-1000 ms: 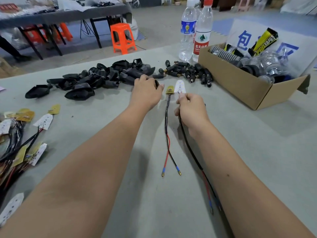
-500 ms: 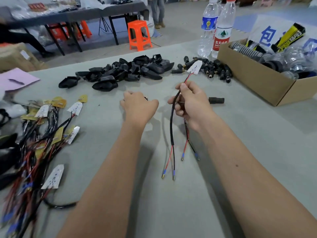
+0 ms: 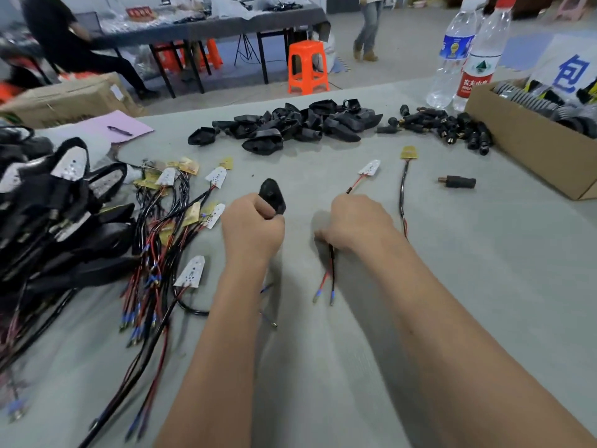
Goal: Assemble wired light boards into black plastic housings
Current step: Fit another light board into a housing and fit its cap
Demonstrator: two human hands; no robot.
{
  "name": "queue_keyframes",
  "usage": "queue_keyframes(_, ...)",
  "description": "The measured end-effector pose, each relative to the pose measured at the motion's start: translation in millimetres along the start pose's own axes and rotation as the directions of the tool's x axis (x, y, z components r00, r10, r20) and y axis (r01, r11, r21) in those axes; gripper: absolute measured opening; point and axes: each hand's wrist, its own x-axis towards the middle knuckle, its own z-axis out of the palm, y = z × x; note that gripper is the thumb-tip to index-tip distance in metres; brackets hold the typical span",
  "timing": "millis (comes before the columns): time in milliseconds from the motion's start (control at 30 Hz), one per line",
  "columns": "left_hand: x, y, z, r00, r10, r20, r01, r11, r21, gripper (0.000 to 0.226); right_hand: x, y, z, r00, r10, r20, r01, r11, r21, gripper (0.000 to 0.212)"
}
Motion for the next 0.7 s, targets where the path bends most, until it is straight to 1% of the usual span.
queue_keyframes(67, -5.8, -5.6, -0.7, 1.000, 0.007, 0.006, -0.006, 0.992, -0.128, 0.025, -5.2, -2.9, -2.8, 0.998, -0.039, 0.057, 0.043, 0.996, -0.076, 0.031)
queue_keyframes(133, -7.2, -11.0, -0.2, 1.000, 0.008, 0.021, -0.002, 0.968, -0.251, 0.041, -6.8, -2.5, -7.6, 0.989, -0.094, 0.114, 0.103, 0.992, -0.077, 0.028)
queue_keyframes(167, -6.4, -12.5, 0.3, 0.999, 0.002, 0.038, 0.009, 0.957, -0.289, 0.047, -6.9, -0.9, -9.1, 0.983, -0.123, 0.134, 0.126, 0.992, -0.009, 0.027)
queue_keyframes(200, -5.1, -13.7, 0.7, 0.998, 0.000, 0.058, 0.019, 0.950, -0.311, 0.052, -7.5, 1.2, -9.9, 0.977, -0.144, 0.155, 0.124, 0.984, 0.128, 0.028)
queue_keyframes(233, -3.6, -14.1, 1.0, 0.997, 0.001, 0.078, 0.024, 0.946, -0.324, 0.055, -7.9, 3.4, -9.8, 0.972, -0.160, 0.171, 0.096, 0.938, 0.332, 0.029)
queue_keyframes(267, -2.1, -14.8, 1.5, 0.995, 0.006, 0.096, 0.027, 0.943, -0.333, 0.057, -8.6, 5.7, -9.1, 0.970, -0.164, 0.179, 0.038, 0.831, 0.556, 0.028)
queue_keyframes(300, -0.1, -15.8, 1.5, 0.994, 0.010, 0.113, 0.029, 0.941, -0.338, 0.057, -7.6, 6.6, -7.5, 0.972, -0.160, 0.174, -0.021, 0.676, 0.736, 0.026)
queue_keyframes(333, 1.3, -16.4, 2.2, 0.991, 0.017, 0.131, 0.029, 0.939, -0.342, 0.057, -5.0, 8.5, -5.5, 0.975, -0.155, 0.158, -0.059, 0.505, 0.861, 0.024)
queue_keyframes(367, 2.2, -17.1, 2.9, 0.989, 0.023, 0.147, 0.030, 0.937, -0.347, 0.056, -2.8, 9.6, -2.1, 0.980, -0.152, 0.130, -0.070, 0.348, 0.935, 0.021)
queue_keyframes(433, 3.6, -18.0, 5.9, 0.985, 0.042, 0.165, 0.020, 0.933, -0.358, 0.054, 1.5, 11.9, 4.4, 0.989, -0.138, 0.043, -0.031, 0.089, 0.996, 0.007)
queue_keyframes(467, 4.4, -19.0, 7.3, 0.985, 0.055, 0.162, 0.005, 0.937, -0.350, 0.051, 3.7, 12.9, 8.3, 0.993, -0.121, 0.003, -0.006, -0.023, 1.000, 0.009)
queue_keyframes(500, 4.6, -19.2, 8.5, 0.985, 0.069, 0.155, -0.013, 0.941, -0.339, 0.048, 5.8, 14.1, 12.6, 0.995, -0.097, -0.033, 0.023, -0.104, 0.994, 0.018)
queue_keyframes(533, 4.8, -20.0, 9.1, 0.986, 0.082, 0.146, -0.029, 0.944, -0.330, 0.046, 7.2, 15.1, 16.3, 0.995, -0.072, -0.074, 0.064, -0.136, 0.989, 0.023)
queue_keyframes(567, 4.7, -20.5, 9.6, 0.986, 0.090, 0.141, -0.039, 0.944, -0.328, 0.045, 7.9, 16.3, 19.1, 0.992, -0.045, -0.116, 0.110, -0.123, 0.986, 0.024)
queue_keyframes(633, 3.7, -21.8, 10.0, 0.986, 0.104, 0.134, -0.054, 0.943, -0.330, 0.044, 10.2, 18.4, 23.6, 0.982, 0.003, -0.191, 0.191, -0.050, 0.980, 0.019)
queue_keyframes(700, 2.2, -21.9, 10.1, 0.984, 0.122, 0.128, -0.073, 0.941, -0.331, 0.043, 12.0, 21.3, 26.1, 0.971, 0.030, -0.238, 0.236, 0.036, 0.971, 0.017)
